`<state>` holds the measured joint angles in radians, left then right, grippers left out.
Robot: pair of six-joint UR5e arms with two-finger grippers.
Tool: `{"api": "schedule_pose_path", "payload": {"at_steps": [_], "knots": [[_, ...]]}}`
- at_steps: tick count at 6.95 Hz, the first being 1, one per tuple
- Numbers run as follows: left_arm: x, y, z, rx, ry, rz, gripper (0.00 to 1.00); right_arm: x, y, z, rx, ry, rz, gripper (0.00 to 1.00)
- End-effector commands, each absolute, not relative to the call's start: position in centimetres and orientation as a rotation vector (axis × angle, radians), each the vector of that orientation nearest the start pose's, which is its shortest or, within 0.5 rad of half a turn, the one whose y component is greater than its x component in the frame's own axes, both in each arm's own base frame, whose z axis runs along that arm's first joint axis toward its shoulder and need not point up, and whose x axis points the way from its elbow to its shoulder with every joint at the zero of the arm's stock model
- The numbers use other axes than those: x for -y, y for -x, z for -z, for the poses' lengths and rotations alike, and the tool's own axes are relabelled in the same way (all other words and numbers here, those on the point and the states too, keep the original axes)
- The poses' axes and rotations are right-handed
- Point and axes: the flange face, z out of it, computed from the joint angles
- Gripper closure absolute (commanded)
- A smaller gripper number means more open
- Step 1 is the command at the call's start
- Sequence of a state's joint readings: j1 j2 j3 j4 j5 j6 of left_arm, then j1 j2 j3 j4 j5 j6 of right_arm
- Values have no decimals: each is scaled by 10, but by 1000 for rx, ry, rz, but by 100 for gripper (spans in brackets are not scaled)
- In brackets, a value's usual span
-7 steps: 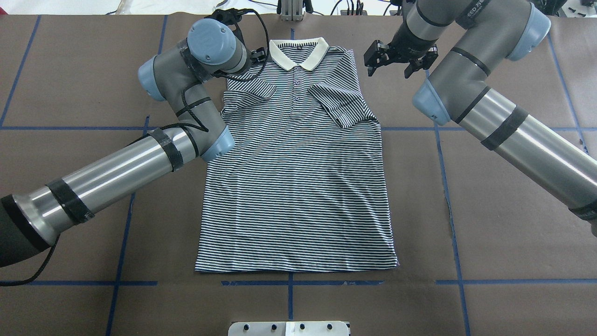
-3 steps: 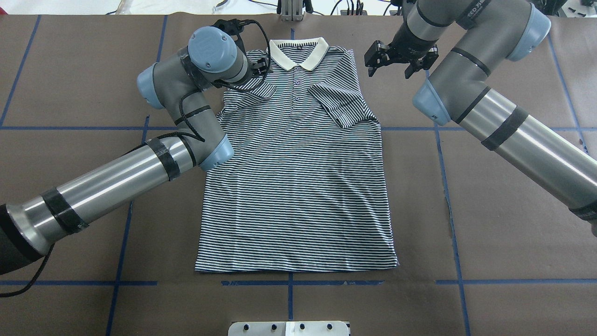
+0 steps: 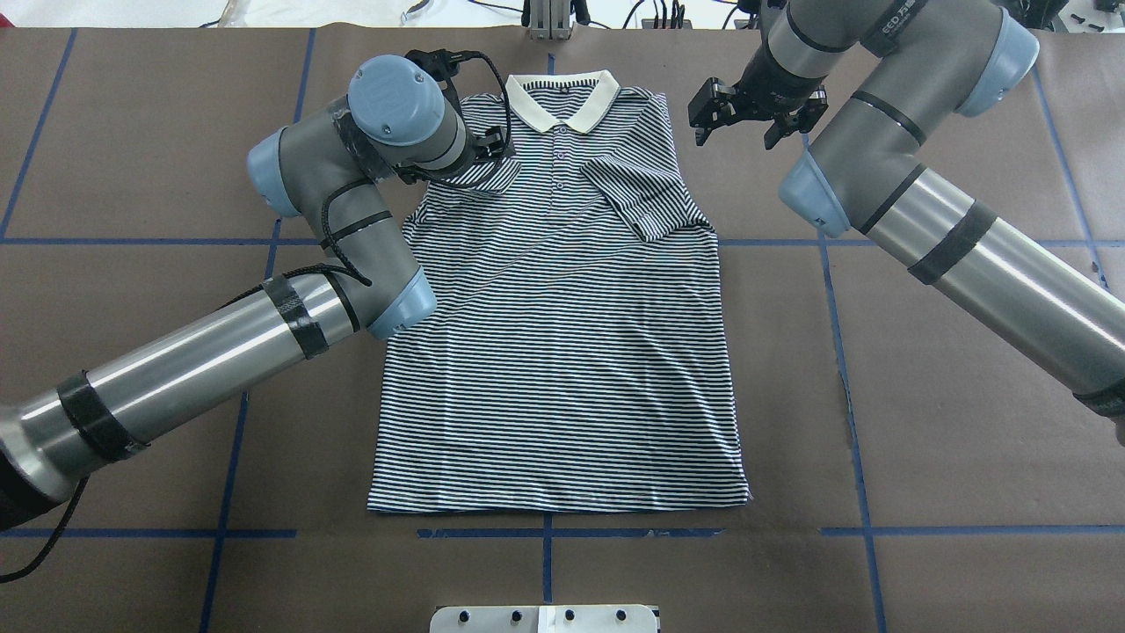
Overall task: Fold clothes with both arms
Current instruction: 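Fold the sleeve nearest the left gripper inward over the shirt body, then move both grippers to the hem corners nearest the robot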
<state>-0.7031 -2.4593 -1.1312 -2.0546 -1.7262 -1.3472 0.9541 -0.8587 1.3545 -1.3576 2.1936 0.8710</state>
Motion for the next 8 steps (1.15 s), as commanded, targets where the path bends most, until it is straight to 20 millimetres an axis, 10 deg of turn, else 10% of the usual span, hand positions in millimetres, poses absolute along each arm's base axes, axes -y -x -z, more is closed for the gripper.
{"api": "schedule_pose_path", "payload": {"at_steps": [1,4,6,8], "knots": [[585,-568,-218,-902,-257,338,0,656,372,-297,899,-99,-17,0],[498,-484,-195,-986,-168,256,0,635,361,-300,919,-101,-15,0],[457,-434,-198,-996,-158,238,0,530,360,-346,930,7,-94,0],[442,-414,-200,-966,-188,164,0,379,387,-365,859,-10,-107,0]]}}
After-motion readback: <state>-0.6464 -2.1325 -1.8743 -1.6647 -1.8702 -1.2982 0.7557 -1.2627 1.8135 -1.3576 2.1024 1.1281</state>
